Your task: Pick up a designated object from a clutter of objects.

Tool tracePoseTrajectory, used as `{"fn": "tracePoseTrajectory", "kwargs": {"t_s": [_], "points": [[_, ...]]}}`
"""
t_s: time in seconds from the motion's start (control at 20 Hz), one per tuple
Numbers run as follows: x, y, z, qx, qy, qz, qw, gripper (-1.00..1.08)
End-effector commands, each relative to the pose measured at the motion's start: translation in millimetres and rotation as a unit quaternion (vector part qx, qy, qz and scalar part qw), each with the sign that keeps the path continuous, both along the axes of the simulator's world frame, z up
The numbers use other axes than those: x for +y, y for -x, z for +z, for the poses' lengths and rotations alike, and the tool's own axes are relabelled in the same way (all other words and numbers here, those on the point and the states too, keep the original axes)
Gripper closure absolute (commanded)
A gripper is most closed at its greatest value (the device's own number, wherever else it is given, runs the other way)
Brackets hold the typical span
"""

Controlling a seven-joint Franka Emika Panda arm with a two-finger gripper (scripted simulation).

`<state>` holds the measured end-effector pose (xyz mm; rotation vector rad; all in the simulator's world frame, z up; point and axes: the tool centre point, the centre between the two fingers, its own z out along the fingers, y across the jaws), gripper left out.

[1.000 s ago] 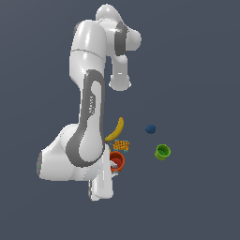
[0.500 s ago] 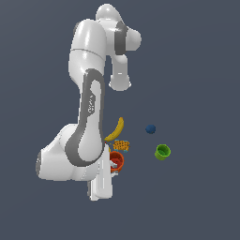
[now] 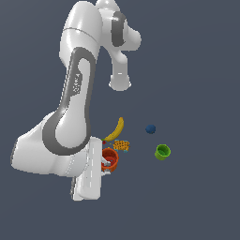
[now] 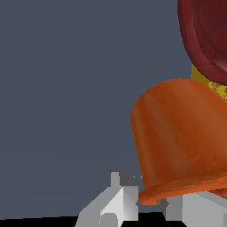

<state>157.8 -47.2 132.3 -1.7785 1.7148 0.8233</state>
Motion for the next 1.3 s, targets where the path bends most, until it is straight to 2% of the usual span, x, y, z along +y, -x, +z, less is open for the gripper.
{"fn": "tracePoseTrajectory", "kwargs": {"t_s": [0.0, 0.35, 0.75, 1.0, 1.25], "points": [[-15, -5, 32, -0.006, 0.001, -0.020, 0.9998, 1.08], [-63, -16, 136, -0.020, 0.005, -0.089, 0.9958, 1.08], [-115, -17, 246, -0.034, 0.009, -0.163, 0.9861, 1.08], [-138, -15, 293, -0.040, 0.011, -0.194, 0.9801, 1.08], [-150, -13, 317, -0.043, 0.012, -0.211, 0.9766, 1.08]]}}
